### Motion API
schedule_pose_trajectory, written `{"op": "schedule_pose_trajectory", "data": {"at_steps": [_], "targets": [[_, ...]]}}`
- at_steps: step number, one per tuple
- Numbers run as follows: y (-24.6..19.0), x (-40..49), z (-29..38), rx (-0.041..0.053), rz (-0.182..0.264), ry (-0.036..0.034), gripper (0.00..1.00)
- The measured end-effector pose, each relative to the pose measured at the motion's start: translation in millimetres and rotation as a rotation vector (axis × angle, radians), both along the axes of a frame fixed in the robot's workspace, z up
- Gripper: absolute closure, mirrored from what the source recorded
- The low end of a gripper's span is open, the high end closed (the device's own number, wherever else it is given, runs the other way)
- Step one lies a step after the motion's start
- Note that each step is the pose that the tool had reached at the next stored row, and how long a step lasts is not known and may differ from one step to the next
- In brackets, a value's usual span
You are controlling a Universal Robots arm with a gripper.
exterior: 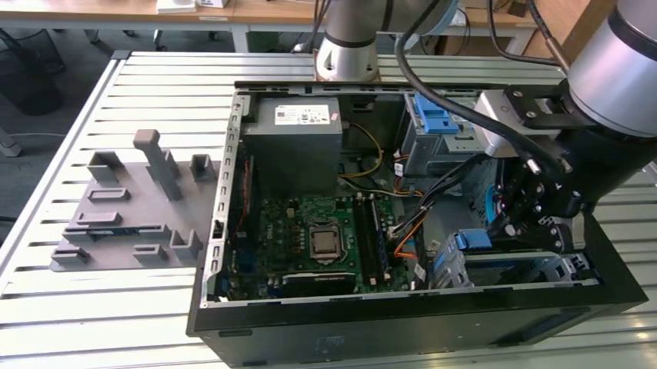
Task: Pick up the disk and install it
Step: 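Insert the first disk wire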
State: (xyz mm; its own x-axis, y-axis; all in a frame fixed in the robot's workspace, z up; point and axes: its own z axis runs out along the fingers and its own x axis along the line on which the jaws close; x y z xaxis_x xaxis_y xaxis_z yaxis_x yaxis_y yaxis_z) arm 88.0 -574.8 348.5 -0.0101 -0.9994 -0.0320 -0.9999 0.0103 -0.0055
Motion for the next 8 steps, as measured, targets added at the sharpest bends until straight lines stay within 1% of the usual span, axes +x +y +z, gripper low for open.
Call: {"op": "schedule_pose_trajectory", "data": {"at_steps": [5,8], "targets": [[0.4,22.9,-0.1,-0.0001,0.000,0.0000,0.89],[1.4,35.7,-0.1,0.0000,0.000,-0.0001,0.89]]}}
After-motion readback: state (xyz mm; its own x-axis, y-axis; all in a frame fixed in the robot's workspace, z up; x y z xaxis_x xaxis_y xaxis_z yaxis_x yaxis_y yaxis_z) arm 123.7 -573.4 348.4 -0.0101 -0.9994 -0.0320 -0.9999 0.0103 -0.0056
